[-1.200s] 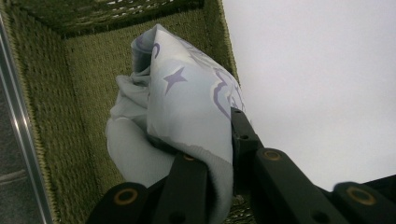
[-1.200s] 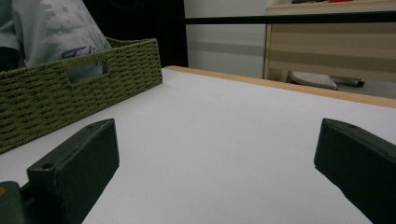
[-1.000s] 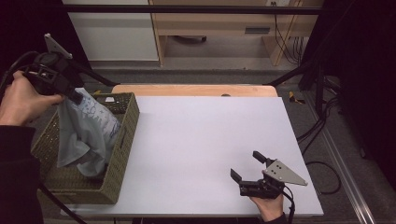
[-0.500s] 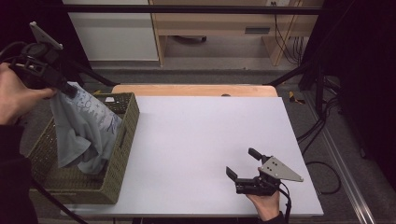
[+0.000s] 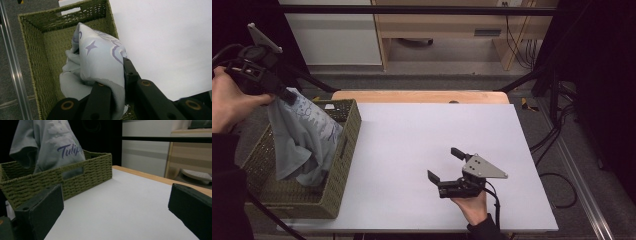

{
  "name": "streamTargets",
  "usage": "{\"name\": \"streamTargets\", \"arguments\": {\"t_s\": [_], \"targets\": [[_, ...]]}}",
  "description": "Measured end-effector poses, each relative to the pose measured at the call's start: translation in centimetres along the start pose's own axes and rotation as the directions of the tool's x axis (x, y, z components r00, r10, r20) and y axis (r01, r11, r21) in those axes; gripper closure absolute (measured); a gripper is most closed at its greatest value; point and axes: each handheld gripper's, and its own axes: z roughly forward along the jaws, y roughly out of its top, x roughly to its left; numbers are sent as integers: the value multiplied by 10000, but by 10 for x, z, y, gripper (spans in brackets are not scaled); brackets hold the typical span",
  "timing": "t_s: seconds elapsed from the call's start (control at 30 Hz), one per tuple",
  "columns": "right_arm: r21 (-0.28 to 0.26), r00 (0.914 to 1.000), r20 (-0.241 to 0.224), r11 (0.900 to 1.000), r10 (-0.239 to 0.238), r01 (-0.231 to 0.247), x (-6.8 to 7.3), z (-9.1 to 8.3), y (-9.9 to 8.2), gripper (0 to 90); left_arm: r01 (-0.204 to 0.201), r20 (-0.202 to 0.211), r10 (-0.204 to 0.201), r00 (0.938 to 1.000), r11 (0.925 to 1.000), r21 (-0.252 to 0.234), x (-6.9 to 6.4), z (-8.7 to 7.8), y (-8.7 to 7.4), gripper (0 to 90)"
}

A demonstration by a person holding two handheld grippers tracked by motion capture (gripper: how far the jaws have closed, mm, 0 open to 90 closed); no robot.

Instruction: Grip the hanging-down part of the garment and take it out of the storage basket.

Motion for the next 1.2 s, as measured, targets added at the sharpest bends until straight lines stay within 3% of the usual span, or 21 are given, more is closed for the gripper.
{"name": "streamTargets", "arguments": {"t_s": [0.27, 0.83, 1.2], "targets": [[-41, 9973, -724, 10000, -81, 79, 22, 44, 14, 6, -32, -48, 32, 10000, 10000, 81, 1, 0, -2, 855], [-23, 9915, -1288, 9998, -185, 184, 47, 110, 33, 12, -223, 3, 223, 9998, 9995, 238, -3, 5, -1, 854], [240, 9832, -1826, 9996, -93, 139, 73, 159, 39, 15, -265, 10, 265, 9996, 9993, 276, -2, 7, -2, 854]]}}
